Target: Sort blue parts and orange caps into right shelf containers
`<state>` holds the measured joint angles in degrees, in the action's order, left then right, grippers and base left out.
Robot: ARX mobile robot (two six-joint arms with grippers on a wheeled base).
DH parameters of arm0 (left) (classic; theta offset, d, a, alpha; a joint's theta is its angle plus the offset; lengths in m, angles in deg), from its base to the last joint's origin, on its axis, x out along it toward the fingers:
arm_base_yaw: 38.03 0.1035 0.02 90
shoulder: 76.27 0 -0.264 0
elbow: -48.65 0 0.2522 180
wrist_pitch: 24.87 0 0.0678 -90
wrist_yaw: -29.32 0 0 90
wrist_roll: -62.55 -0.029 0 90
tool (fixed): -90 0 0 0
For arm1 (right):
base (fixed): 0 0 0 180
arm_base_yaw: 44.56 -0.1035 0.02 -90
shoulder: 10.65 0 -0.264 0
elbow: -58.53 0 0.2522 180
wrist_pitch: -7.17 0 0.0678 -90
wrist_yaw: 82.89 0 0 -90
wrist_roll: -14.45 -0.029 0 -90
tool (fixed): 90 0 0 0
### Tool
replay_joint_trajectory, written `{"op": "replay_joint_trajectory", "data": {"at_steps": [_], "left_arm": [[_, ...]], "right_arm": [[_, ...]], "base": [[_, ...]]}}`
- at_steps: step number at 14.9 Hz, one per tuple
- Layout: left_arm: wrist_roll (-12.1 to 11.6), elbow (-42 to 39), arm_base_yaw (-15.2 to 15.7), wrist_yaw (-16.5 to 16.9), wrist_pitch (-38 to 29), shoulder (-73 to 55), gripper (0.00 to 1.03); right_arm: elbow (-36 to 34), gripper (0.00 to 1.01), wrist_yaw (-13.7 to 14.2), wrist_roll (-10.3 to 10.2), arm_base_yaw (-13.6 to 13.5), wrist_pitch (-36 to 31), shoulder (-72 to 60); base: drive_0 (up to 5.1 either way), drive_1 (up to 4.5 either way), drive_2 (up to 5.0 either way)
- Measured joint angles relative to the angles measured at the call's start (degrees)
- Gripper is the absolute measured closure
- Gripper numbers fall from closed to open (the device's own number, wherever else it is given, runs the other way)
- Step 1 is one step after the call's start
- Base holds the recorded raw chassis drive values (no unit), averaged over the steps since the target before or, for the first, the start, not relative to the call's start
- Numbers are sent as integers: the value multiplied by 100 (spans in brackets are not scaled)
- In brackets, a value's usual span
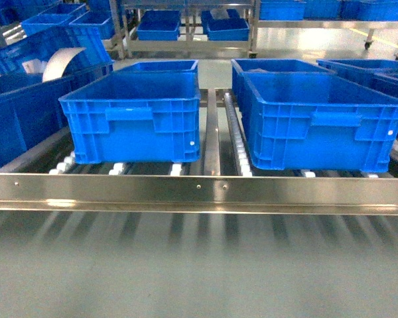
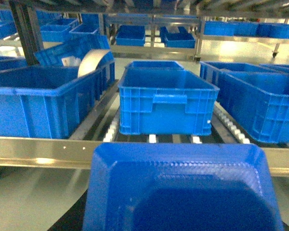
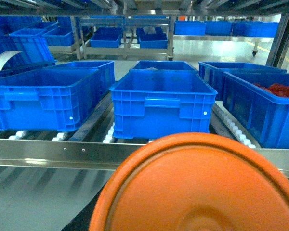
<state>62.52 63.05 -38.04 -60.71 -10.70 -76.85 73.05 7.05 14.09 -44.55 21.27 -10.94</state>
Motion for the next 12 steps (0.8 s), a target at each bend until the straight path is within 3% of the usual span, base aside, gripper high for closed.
{"op": "replay_joint_trajectory", "data": {"at_steps": [12], "left_arm": [[0, 0, 0, 2, 2, 0, 62]], "right_arm": [[0, 59, 2, 2, 0, 2, 0]], "base": [[0, 0, 0]]}}
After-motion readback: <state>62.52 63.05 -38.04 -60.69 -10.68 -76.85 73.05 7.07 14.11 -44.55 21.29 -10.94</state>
